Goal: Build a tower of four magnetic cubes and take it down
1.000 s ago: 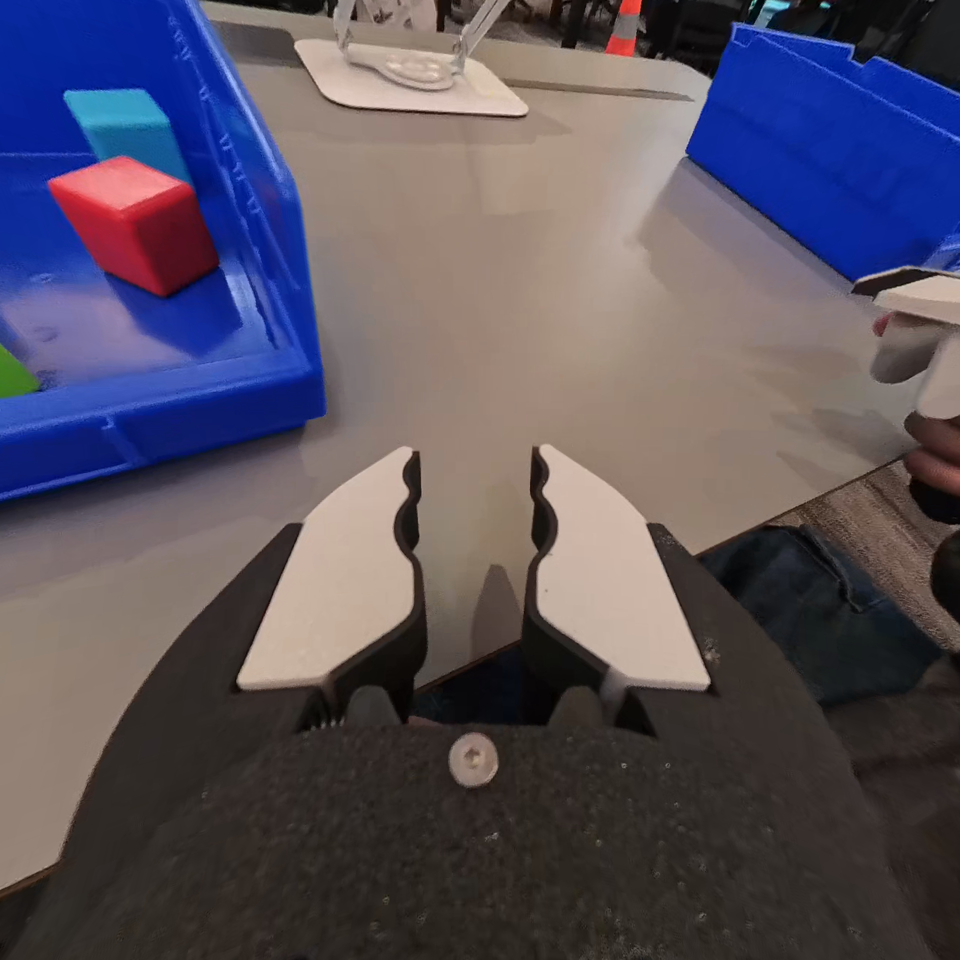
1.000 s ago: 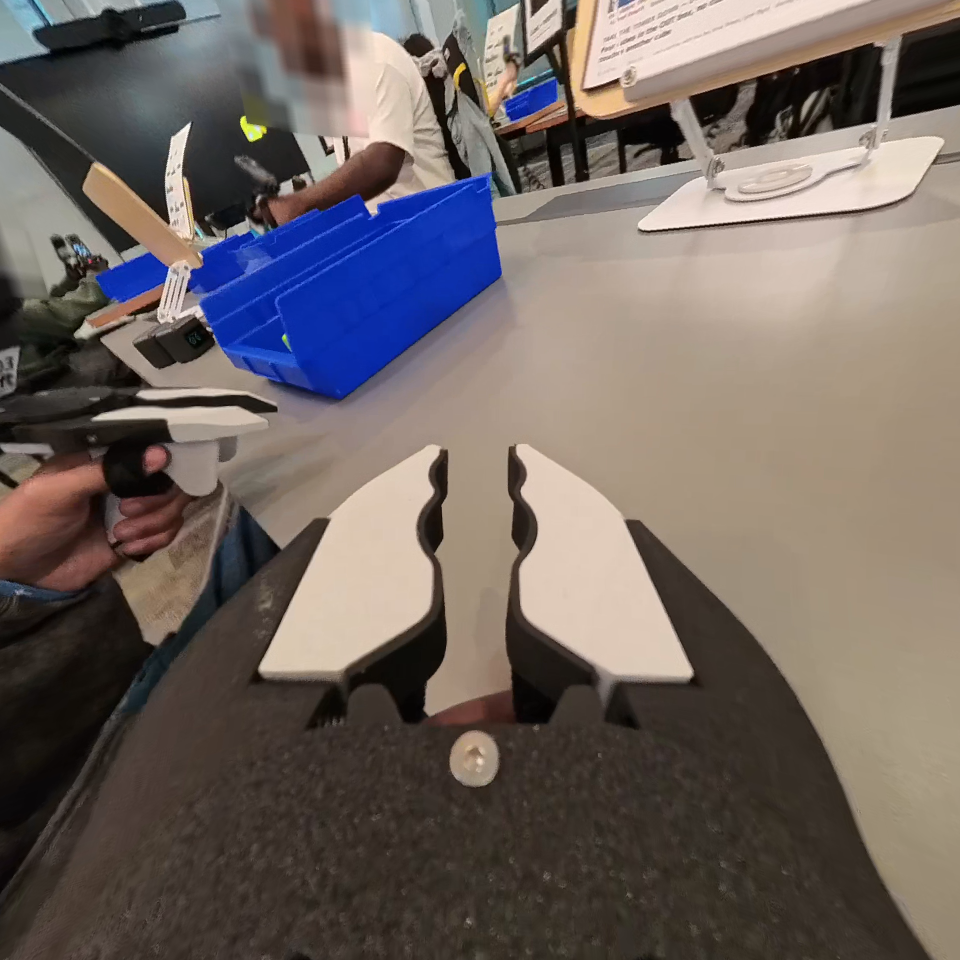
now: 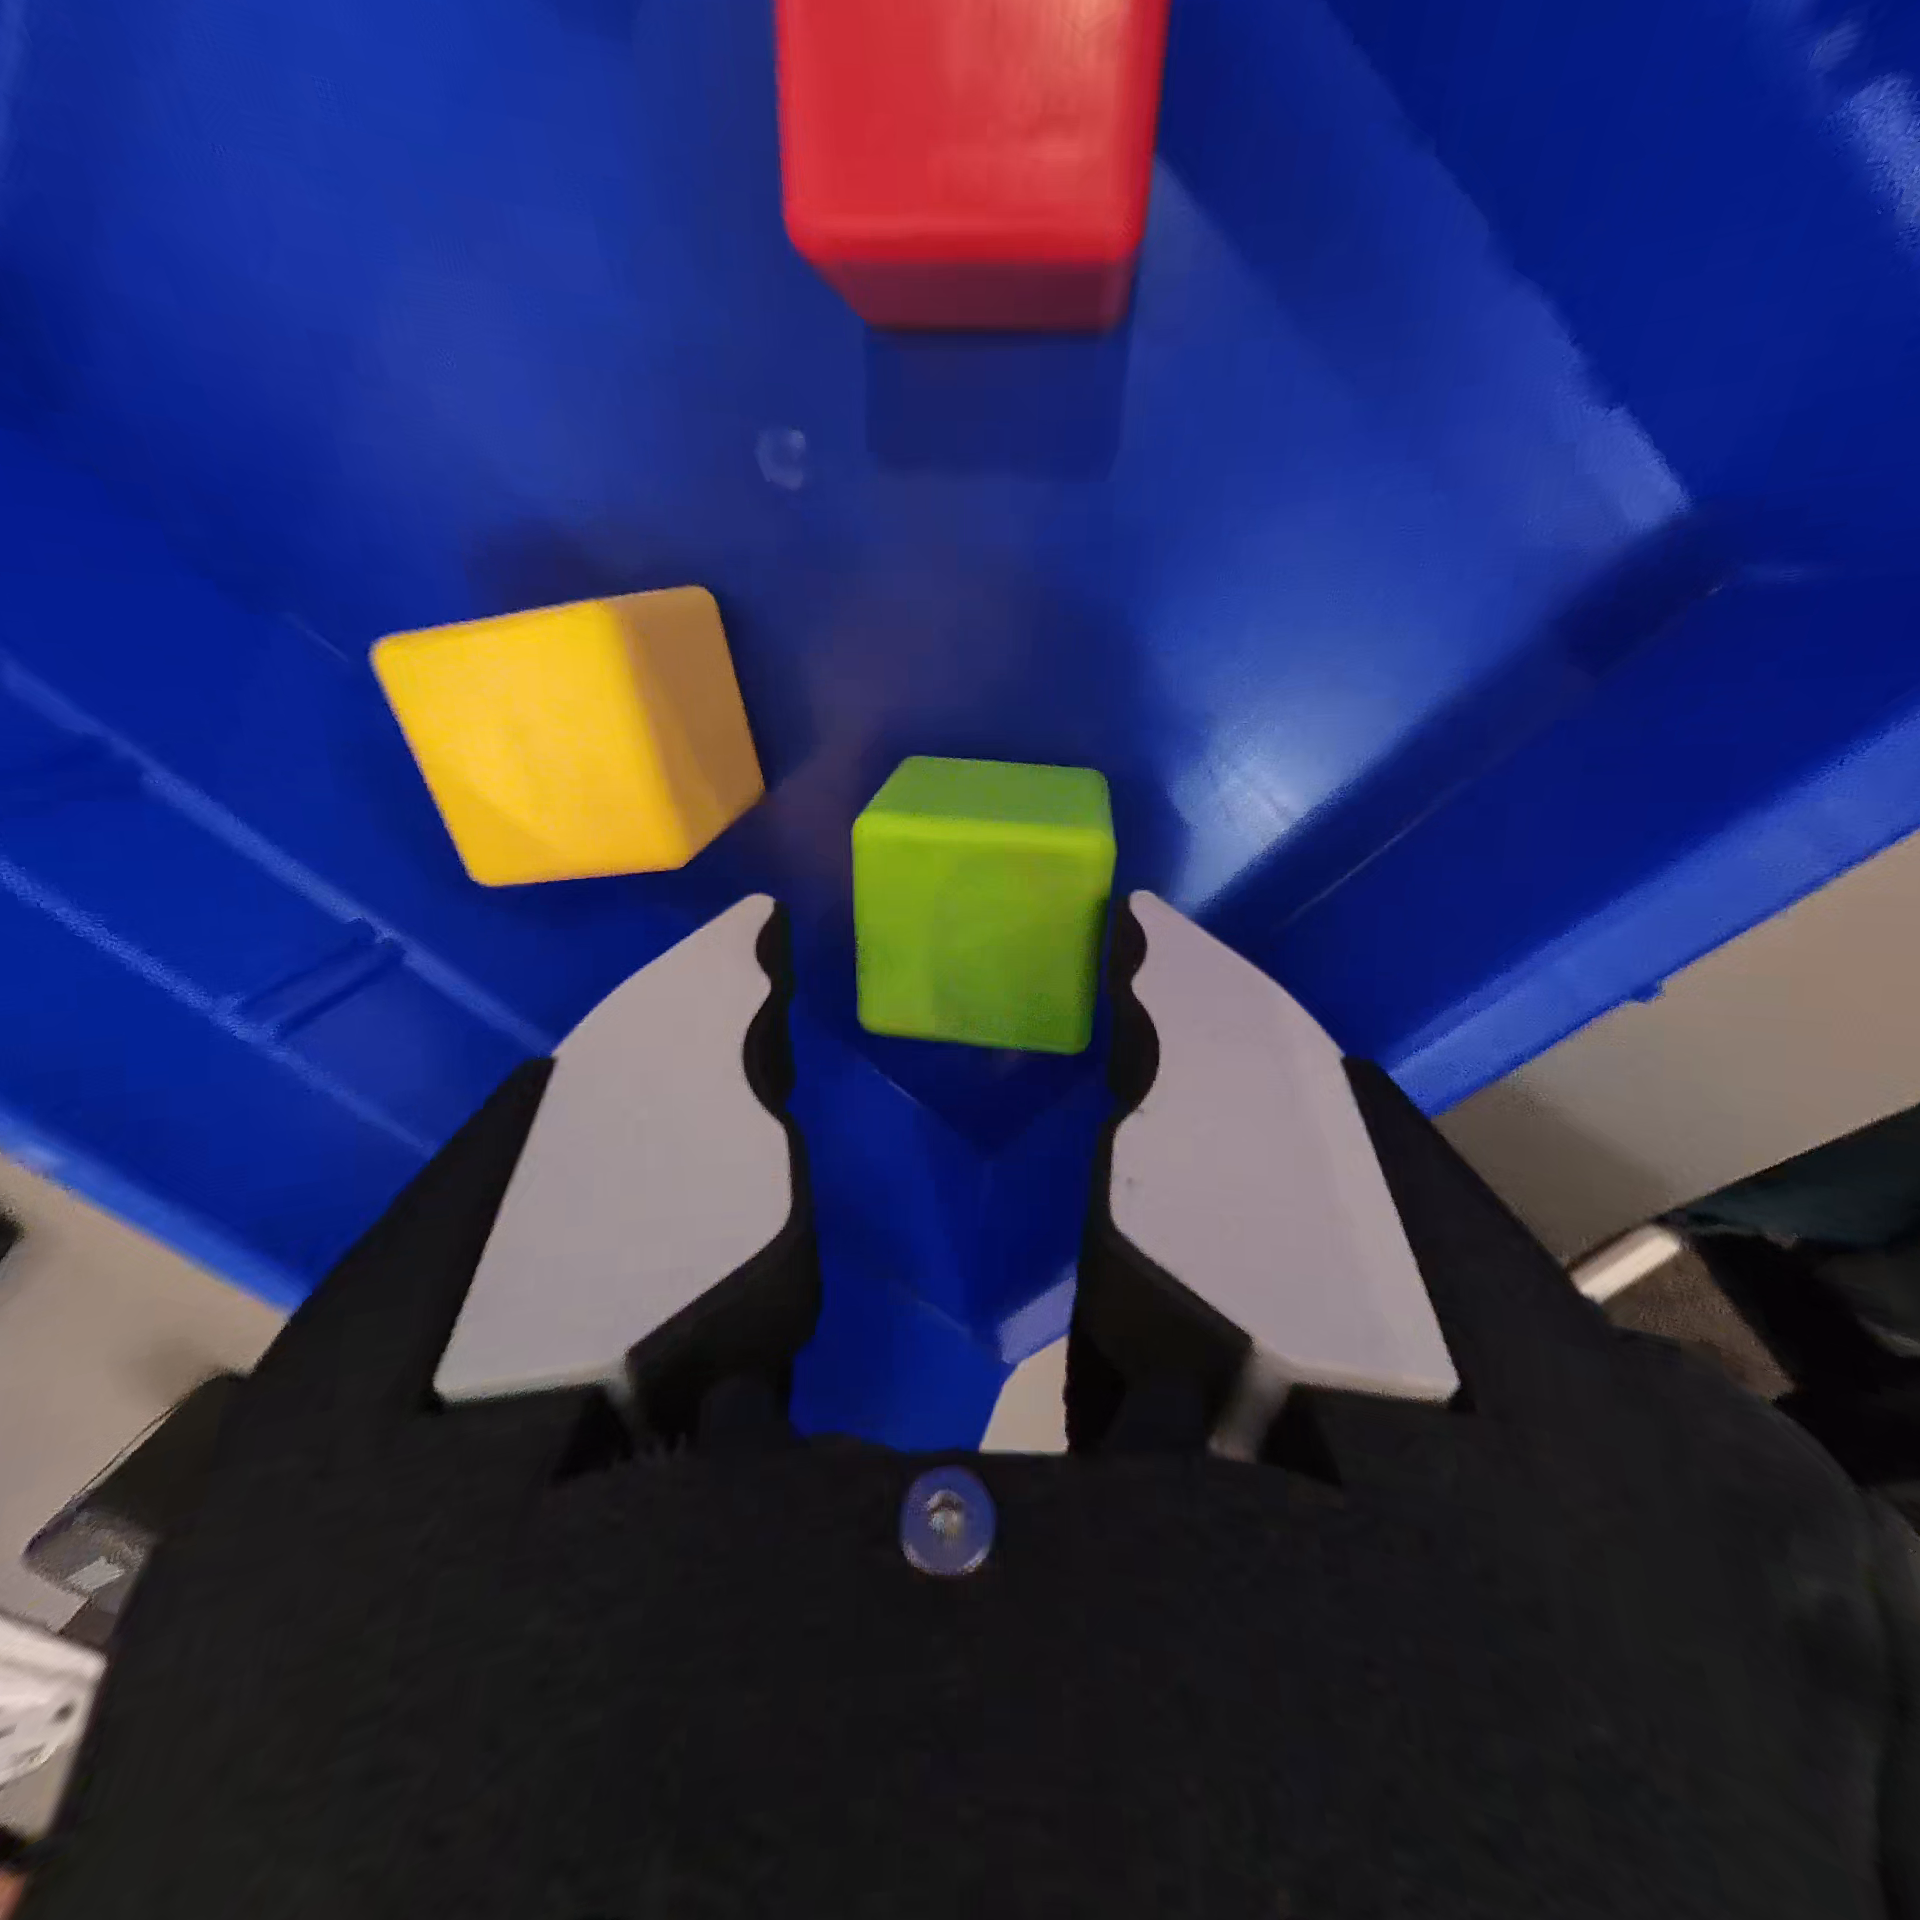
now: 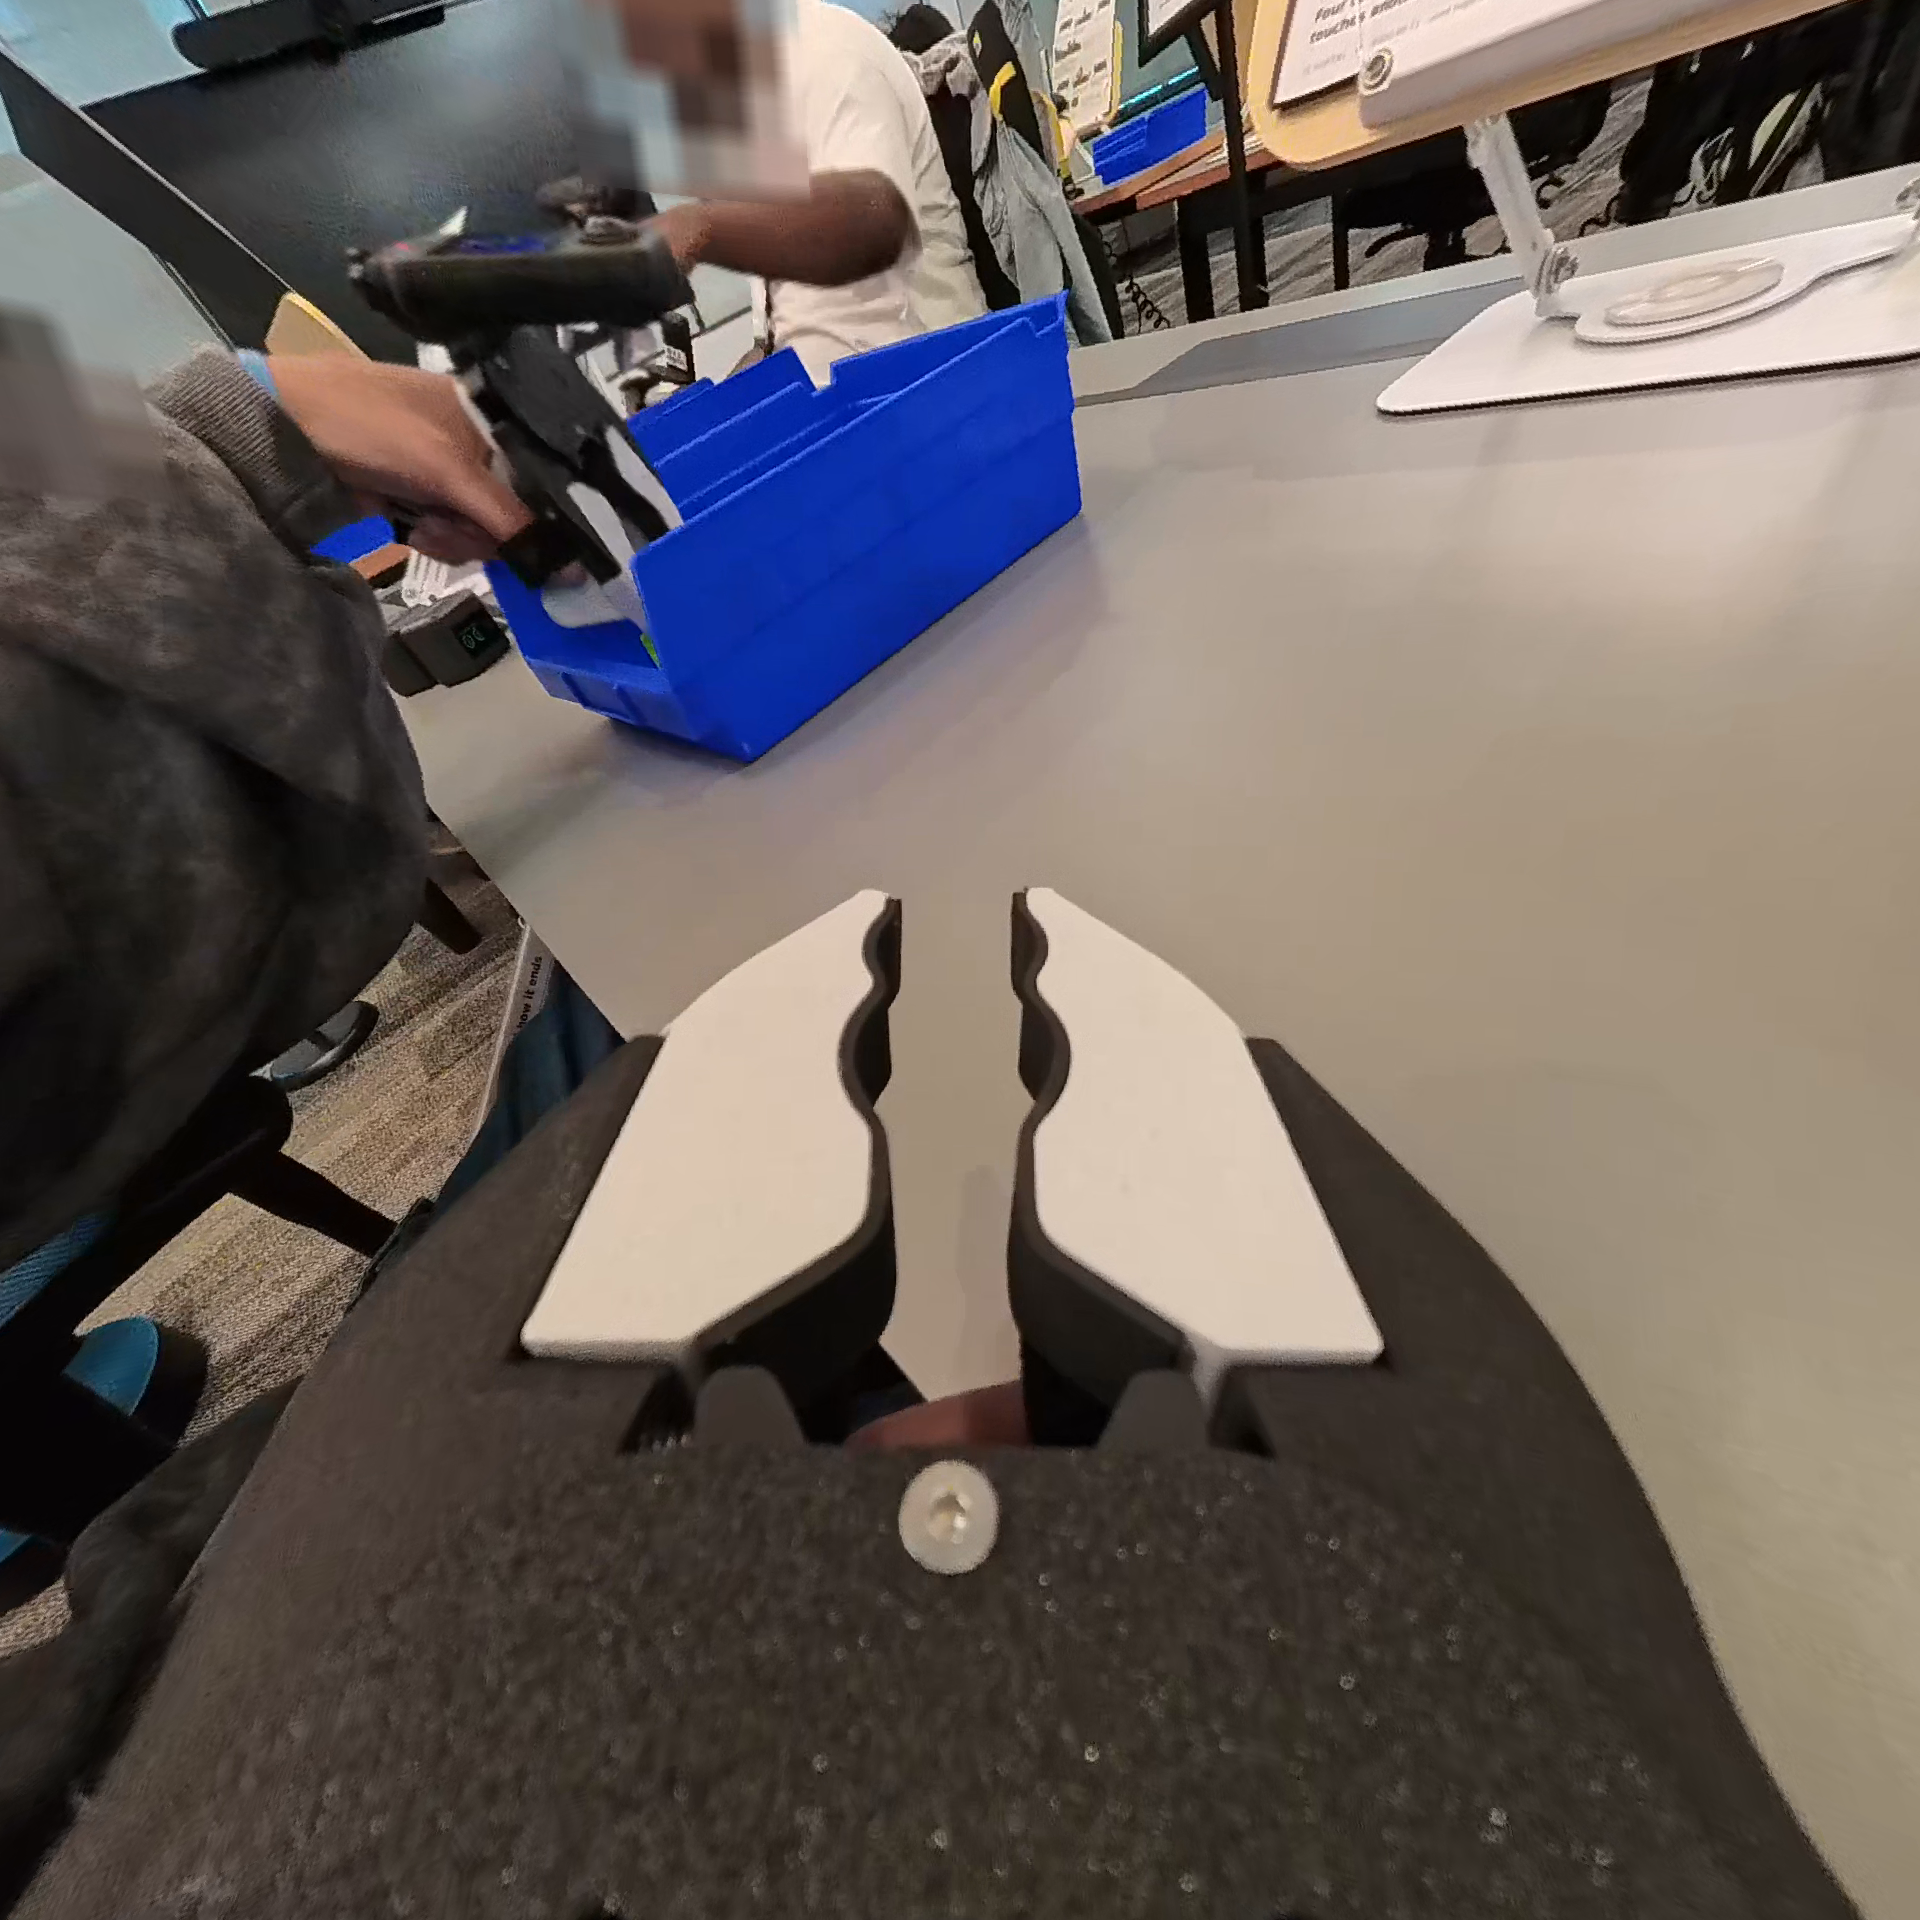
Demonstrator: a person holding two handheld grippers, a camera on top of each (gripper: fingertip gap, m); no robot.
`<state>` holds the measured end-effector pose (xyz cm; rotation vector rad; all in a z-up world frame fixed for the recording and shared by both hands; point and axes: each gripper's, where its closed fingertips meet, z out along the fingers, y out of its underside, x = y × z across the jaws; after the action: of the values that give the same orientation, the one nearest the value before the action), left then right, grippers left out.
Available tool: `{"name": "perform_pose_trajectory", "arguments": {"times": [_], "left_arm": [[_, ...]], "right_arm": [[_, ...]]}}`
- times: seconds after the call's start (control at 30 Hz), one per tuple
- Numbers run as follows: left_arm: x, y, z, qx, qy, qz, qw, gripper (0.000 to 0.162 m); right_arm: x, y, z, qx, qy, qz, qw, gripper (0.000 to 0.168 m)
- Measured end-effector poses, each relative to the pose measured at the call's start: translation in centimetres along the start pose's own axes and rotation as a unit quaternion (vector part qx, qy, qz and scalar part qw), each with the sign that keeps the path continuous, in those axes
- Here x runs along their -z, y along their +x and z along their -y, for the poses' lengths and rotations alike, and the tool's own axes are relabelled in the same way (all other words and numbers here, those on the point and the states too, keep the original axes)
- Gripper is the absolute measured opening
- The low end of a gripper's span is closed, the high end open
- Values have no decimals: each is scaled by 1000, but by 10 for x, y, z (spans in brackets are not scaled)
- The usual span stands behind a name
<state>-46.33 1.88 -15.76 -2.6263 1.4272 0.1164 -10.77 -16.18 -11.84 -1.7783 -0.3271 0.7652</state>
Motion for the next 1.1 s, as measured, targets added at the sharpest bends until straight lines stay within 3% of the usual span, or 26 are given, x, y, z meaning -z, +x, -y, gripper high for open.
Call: {"name": "perform_pose_trajectory", "arguments": {"times": [0.13,0.27,0.4,0.5,0.6,0.67,0.83,1.1], "left_arm": [[-17,3,-9,-16,-58,-3,998,50],[-4,2,3,-35,-23,10,999,50],[62,7,52,-38,168,39,984,50],[129,34,103,-68,345,29,936,50],[167,72,141,-103,434,-18,895,49],[164,94,161,-127,414,-46,900,50],[118,128,219,-229,259,-5,938,50],[23,165,304,-327,39,-25,944,50]], "right_arm": [[-2,-2,-2,9,-7,-1,1000,20],[-2,-1,-3,11,-8,-4,1000,20],[-1,2,-1,9,-2,-9,1000,19],[-1,2,-1,5,-2,-7,1000,19],[-1,1,-1,8,-4,-8,1000,19],[-1,1,-1,11,-4,-9,1000,19],[-1,2,-3,11,-9,-10,1000,19],[0,3,-3,15,-10,-12,1000,19]]}}
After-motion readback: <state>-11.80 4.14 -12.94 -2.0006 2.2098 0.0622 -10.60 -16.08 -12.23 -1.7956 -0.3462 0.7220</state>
